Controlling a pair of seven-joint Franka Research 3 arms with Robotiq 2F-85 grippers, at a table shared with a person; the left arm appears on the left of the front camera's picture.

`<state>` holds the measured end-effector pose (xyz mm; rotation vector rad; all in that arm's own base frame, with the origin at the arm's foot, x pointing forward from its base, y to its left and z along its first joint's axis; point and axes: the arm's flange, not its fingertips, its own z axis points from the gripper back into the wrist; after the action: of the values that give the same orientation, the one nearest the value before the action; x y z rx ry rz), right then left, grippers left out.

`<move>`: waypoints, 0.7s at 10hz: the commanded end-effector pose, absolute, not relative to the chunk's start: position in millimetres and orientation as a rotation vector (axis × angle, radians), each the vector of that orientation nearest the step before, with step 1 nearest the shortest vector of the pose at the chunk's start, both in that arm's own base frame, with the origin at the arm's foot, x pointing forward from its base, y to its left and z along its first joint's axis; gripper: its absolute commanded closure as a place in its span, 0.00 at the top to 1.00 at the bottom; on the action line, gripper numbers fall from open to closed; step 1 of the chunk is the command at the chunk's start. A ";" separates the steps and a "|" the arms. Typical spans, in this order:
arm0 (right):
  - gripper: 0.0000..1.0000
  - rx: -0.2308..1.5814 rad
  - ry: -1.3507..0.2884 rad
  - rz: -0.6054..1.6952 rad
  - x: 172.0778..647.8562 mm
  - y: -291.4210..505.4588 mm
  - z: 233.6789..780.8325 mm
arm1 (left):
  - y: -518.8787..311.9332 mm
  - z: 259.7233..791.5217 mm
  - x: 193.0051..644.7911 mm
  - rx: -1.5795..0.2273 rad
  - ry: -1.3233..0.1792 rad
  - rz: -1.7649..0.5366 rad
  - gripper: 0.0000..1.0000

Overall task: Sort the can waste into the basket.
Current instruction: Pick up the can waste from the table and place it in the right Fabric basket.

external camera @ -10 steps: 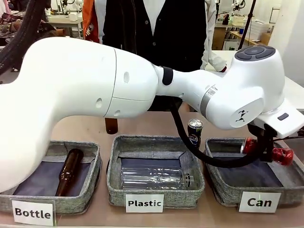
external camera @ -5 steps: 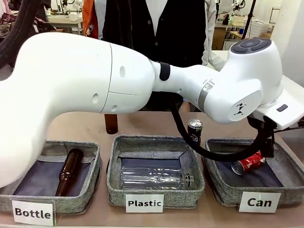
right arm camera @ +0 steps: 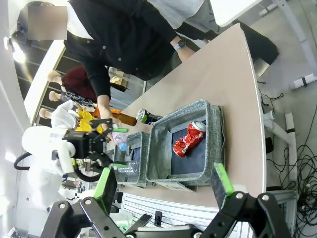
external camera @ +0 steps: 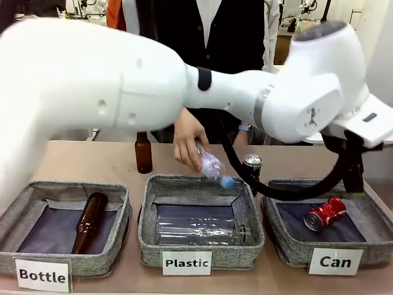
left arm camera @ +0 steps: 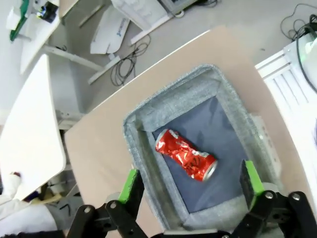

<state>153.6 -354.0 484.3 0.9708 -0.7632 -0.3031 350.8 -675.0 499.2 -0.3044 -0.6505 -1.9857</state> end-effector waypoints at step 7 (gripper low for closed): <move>1.00 0.974 -0.762 -0.309 152.6 -353.2 487.1 | -622.0 512.9 345.9 -0.304 -0.740 -1.953 1.00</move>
<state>153.6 -354.0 484.3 0.9708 -0.7632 -0.3031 352.6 -627.8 517.1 -0.2588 -0.6776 -1.9630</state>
